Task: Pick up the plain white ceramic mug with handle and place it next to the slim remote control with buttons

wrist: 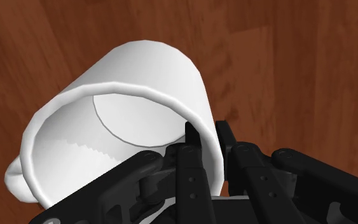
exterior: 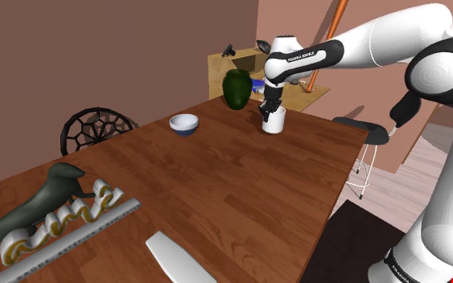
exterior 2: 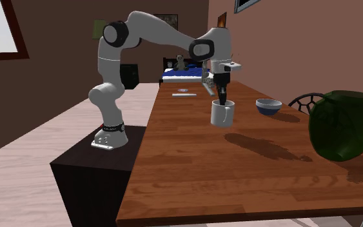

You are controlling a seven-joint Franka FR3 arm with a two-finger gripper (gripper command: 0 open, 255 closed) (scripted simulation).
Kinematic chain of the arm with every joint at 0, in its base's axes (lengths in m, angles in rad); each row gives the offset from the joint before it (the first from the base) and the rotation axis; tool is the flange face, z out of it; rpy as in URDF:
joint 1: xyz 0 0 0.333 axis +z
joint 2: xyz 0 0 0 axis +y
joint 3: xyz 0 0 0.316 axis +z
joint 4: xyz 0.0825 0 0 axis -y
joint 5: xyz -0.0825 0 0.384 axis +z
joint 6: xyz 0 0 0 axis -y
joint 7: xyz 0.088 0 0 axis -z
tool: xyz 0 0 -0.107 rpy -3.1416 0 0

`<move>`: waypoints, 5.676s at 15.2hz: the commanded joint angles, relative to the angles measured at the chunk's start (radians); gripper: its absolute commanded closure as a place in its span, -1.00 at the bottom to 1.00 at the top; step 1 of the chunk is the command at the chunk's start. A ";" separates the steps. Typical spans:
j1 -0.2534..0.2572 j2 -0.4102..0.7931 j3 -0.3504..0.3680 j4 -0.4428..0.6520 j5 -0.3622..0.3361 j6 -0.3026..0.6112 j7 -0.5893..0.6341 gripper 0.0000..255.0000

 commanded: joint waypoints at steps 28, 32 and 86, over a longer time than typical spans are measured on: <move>0.066 -0.186 0.044 0.070 -0.039 -0.256 0.119 1.00; 0.104 -0.288 0.085 -0.049 -0.053 -0.240 0.200 1.00; 0.382 -0.558 0.621 -0.563 0.054 -0.007 0.953 1.00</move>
